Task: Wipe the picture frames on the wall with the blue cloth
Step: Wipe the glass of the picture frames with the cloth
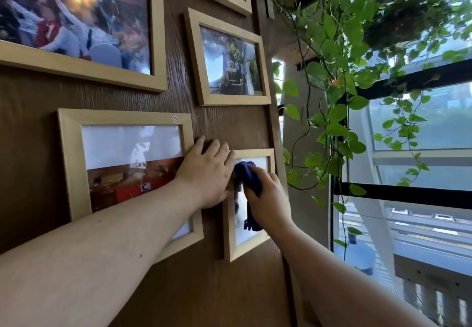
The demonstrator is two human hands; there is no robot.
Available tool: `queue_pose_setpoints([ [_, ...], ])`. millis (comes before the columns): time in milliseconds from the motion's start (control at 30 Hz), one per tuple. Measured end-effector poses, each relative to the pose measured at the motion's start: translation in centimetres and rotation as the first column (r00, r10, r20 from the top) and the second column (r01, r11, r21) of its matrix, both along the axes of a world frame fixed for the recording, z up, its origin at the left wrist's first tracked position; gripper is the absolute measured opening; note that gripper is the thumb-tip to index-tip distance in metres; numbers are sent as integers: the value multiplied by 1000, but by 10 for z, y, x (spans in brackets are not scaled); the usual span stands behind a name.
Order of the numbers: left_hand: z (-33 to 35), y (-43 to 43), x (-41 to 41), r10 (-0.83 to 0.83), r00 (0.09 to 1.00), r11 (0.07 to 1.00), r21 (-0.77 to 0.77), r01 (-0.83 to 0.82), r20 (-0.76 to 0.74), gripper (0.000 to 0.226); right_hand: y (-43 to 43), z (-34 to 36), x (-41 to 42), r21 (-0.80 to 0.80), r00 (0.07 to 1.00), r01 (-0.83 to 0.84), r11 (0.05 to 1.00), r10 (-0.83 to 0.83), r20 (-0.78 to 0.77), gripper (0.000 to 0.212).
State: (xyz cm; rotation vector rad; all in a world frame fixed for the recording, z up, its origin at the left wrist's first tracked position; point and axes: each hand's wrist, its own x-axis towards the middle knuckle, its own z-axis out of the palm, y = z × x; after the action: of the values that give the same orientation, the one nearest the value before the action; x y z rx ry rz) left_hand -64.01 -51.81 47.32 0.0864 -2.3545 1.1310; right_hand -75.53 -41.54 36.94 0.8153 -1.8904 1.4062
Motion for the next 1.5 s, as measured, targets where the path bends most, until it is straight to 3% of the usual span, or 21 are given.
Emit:
queue_pose_setpoints([
  [133,-1,-1,-9,34,999,999,-39,-35,-31,97,-11,-8,-4,78,995,26,997,-18,-96,58],
  [267,-2,0,-14,27,998,999,-34,-29,-49,96,-5,-16,-25,171,960,198,965,-156,-233,61],
  [467,-3,1,-16,43,998,999,-10,-44,-46,101,12,-21,-61,139,964,263,955,-267,13,47],
  [567,-2,1,-16,49,998,999,-14,-50,-49,102,3,-24,-45,122,985,171,978,-169,-26,55],
  [700,-5,3,-15,52,997,999,-9,-52,-61,94,-7,-42,-17,167,972,22,986,18,-235,60],
  [767,-5,4,-14,67,996,998,-8,-67,-52,97,-2,-48,-23,204,967,83,975,-30,-252,58],
  [900,-4,6,-13,82,996,997,15,-82,-41,103,13,-58,-44,213,980,193,958,-179,-83,49],
  [1033,-4,7,-12,88,995,996,15,-87,-46,102,17,-65,-43,189,995,104,976,-104,-8,46],
  [1200,-5,8,-12,96,994,995,14,-95,-53,101,11,-72,-15,297,970,-9,955,81,-231,49],
  [1300,-6,9,-13,107,993,994,5,-107,-48,102,17,-76,-18,334,959,42,942,56,-279,50],
  [1500,-6,7,-14,94,995,995,19,-93,-36,102,30,-92,-40,292,985,167,942,-172,-11,44],
])
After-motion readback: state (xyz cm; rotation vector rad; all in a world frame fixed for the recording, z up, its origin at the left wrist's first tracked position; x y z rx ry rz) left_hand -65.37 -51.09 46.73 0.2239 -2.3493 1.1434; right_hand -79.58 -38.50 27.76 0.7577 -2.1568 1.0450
